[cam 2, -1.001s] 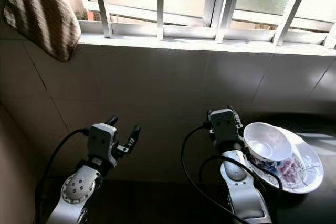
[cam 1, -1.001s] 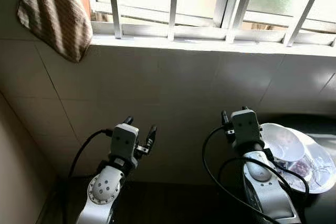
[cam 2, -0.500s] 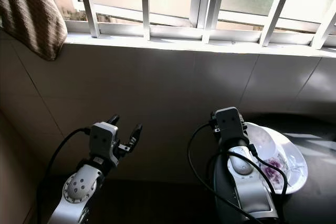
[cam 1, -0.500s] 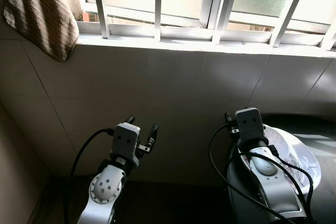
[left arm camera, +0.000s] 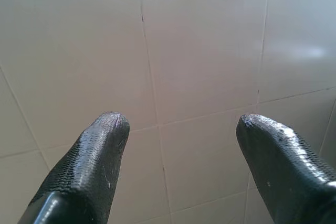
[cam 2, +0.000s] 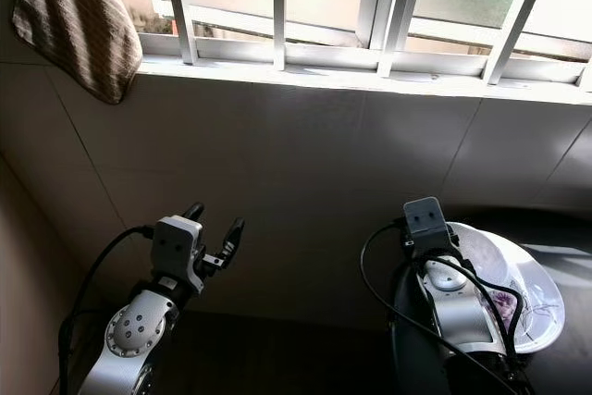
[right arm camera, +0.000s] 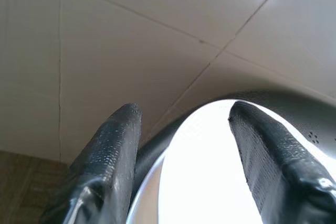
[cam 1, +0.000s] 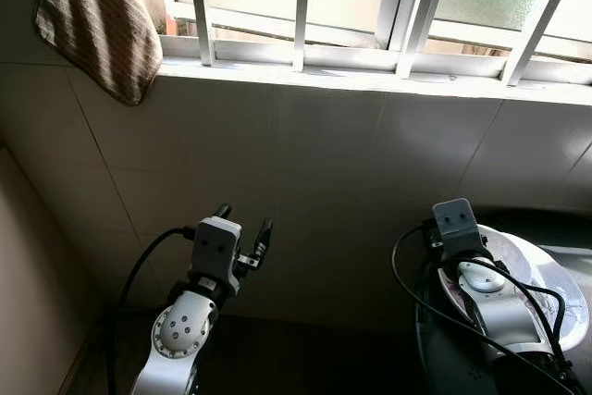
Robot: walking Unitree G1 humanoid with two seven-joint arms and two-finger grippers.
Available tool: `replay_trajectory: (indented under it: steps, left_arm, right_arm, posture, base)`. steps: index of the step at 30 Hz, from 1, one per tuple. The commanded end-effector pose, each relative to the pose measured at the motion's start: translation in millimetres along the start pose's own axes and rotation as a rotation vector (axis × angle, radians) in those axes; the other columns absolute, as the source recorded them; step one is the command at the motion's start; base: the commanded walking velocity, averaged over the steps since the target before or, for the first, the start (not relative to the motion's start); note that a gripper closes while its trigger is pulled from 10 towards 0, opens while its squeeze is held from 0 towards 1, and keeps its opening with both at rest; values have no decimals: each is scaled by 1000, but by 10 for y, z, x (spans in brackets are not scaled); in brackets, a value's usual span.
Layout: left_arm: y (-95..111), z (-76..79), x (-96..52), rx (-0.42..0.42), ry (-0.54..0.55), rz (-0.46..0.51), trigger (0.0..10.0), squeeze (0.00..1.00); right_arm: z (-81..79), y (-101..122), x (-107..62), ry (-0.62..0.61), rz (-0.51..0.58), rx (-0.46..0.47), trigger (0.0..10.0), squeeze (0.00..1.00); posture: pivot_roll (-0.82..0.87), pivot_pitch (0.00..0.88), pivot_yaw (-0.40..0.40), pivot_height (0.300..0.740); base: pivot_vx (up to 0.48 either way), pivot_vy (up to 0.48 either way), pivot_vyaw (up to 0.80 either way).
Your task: Kitchen organization
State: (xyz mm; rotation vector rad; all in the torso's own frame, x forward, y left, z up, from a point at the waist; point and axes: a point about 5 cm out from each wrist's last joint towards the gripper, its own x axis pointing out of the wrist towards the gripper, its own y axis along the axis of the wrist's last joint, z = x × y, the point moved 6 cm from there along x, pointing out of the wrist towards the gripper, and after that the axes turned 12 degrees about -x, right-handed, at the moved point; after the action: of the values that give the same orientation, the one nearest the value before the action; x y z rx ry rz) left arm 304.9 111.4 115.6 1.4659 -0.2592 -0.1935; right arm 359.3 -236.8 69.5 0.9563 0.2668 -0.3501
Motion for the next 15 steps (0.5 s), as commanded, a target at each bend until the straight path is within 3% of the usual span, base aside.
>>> replay_trajectory:
  steps: [1, 4, 7, 12, 13, 15]
  left_arm:
    - [0, 22, 14, 4, -5, -5, 10000, 0]
    - [-2, 24, 14, 4, -5, -6, 10000, 0]
    - [-4, 25, 17, 5, -4, -6, 10000, 0]
    - [-8, 28, 17, 6, -3, -6, 10000, 0]
    - [-8, 26, 17, 6, -2, -6, 10000, 0]
    - [-8, 24, 16, 8, 0, -6, 10000, 0]
  right_arm:
    - [33, -90, 13, 6, -53, -7, 10000, 0]
    - [37, -163, 18, 10, -91, 2, 10000, 0]
    - [-40, -211, 19, 57, -132, 116, 10000, 0]
    - [-16, -233, 18, 43, -151, 103, 10000, 0]
    - [5, -253, 20, 29, -164, 102, 2510, 0]
    - [52, -256, 23, 3, -163, 105, 2510, 0]
  posture:
    - [-10, 0, -52, 740]
    - [-12, 0, -54, 740]
    - [-13, 0, -54, 740]
    - [-12, 0, -58, 740]
    - [-11, 0, -59, 740]
    - [-12, 0, -59, 740]
  base:
    - [0, 0, 0]
    - [0, 0, 0]
    - [0, 0, 0]
    - [0, 0, 0]
    - [0, 0, 0]
    - [0, 0, 0]
